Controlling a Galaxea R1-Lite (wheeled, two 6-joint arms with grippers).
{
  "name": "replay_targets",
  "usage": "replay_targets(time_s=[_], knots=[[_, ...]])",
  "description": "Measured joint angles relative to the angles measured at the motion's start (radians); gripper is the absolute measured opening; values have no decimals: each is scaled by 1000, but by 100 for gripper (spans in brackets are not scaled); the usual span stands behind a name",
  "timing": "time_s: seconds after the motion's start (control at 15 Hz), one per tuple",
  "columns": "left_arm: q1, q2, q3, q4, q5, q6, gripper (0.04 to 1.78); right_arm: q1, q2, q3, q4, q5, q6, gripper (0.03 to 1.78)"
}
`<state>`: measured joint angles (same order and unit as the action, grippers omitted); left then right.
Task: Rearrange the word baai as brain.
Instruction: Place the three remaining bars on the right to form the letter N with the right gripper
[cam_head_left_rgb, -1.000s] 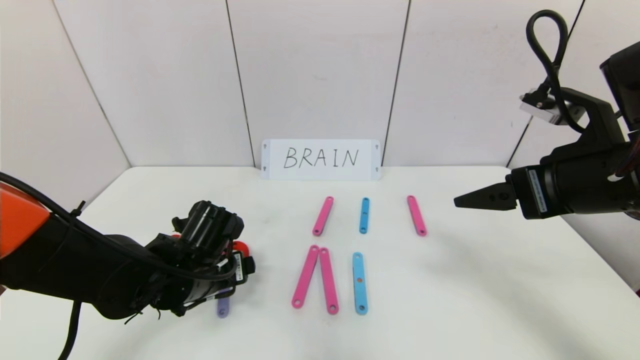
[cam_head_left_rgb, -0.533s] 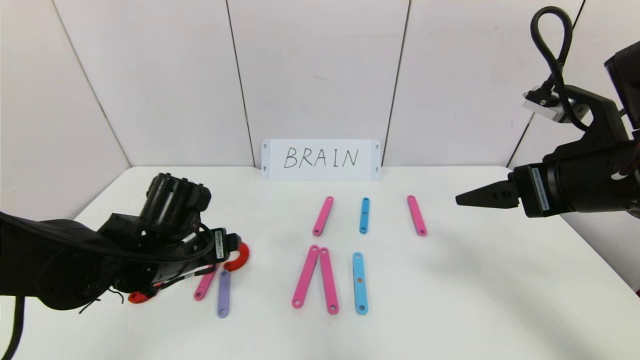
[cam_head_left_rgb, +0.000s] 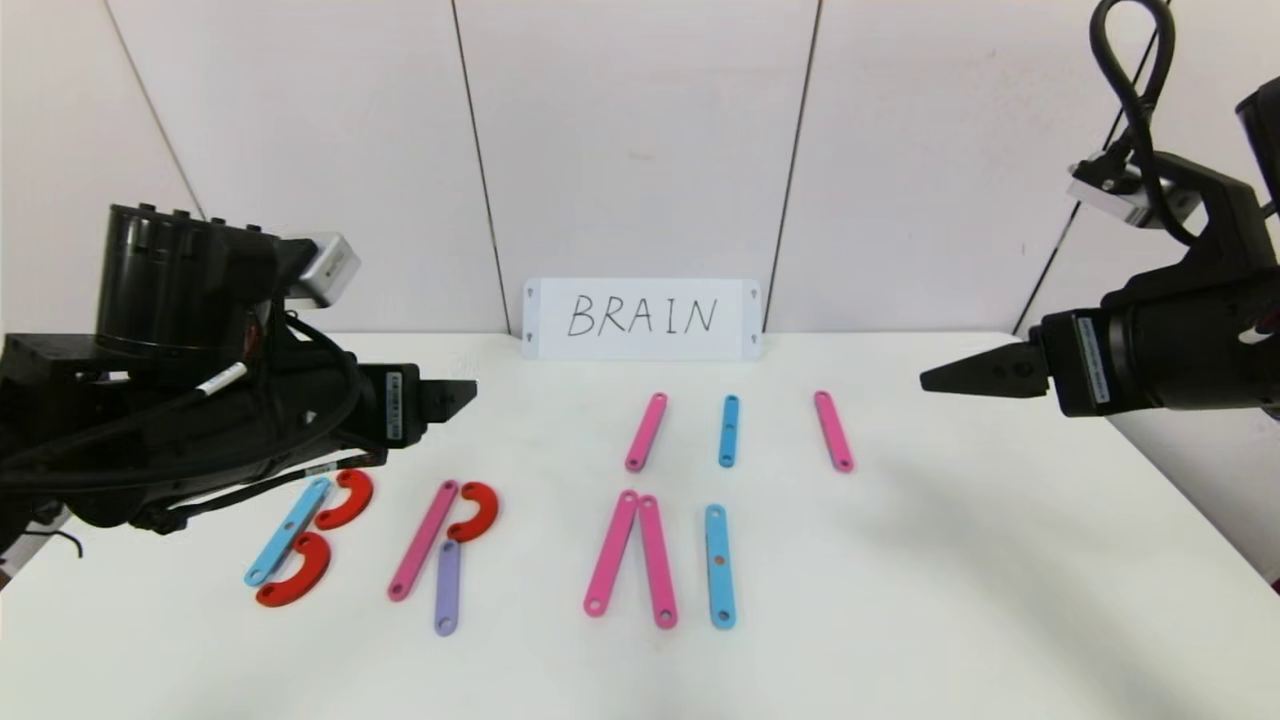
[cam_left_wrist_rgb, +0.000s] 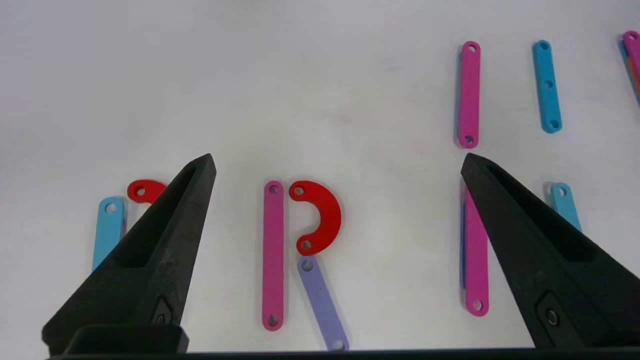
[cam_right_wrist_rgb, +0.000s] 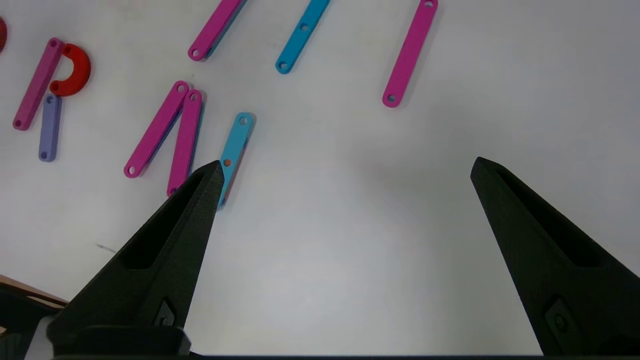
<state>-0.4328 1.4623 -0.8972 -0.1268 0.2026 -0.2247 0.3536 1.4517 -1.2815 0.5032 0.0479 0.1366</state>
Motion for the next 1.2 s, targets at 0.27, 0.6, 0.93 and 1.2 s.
replay_targets(time_s=[0.27, 0.6, 0.93, 1.2], knots=[[-6, -62, 4, 21, -14, 6, 172, 0, 9, 9, -8, -19, 0, 173], [-1, -127, 3, 26, -28, 22, 172, 0, 61, 27, -71, -38, -6, 173], [1, -151, 7, 36, -96, 24, 172, 21, 178, 1, -236, -41, -40, 173], [7, -157, 7, 37, -98, 26, 172, 14, 289, -40, -243, -48, -45, 173]])
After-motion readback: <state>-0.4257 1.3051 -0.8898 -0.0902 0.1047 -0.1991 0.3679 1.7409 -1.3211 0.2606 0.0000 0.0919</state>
